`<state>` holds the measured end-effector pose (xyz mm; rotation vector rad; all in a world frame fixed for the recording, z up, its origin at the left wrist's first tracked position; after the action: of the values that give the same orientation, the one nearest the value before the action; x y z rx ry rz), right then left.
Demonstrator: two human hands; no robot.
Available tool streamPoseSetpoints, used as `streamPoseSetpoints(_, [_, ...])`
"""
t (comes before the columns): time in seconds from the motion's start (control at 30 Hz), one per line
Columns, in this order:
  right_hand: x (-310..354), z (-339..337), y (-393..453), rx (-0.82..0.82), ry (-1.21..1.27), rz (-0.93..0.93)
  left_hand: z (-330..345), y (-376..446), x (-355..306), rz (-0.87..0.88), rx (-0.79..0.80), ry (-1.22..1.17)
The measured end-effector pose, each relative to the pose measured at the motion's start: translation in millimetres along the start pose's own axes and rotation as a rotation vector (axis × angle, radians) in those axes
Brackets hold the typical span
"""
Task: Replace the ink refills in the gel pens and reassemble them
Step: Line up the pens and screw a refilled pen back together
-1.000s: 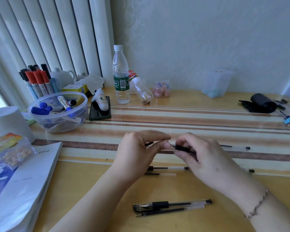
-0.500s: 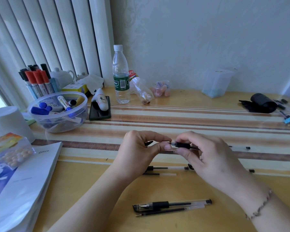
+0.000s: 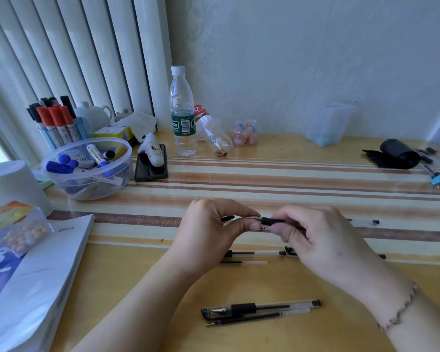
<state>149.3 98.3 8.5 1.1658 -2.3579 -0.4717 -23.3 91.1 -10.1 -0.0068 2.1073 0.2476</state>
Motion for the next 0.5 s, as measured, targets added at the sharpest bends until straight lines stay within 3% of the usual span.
streamPoseSetpoints(0.13, [0.7,-0.9,-1.2,0.069,-0.001,0.035,-1.1,1.1,1.5,-0.013,-0.008,0.013])
streamPoseSetpoints(0.5, [-5.0,1.0,-5.2,0.021,0.006,0.078,-5.4,3.9,5.3,-0.011,-0.043,0.040])
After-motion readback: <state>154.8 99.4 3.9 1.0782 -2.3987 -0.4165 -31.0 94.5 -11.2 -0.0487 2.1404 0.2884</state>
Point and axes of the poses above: each hand's wrist, its own y-axis towards the middle knuckle, its own z-axis out of the palm, x = y × z, the point moved 5 cm from there along y, towards the middle knuckle, and after that the axes turned 15 degrees about -z, right-handed, at the moved point
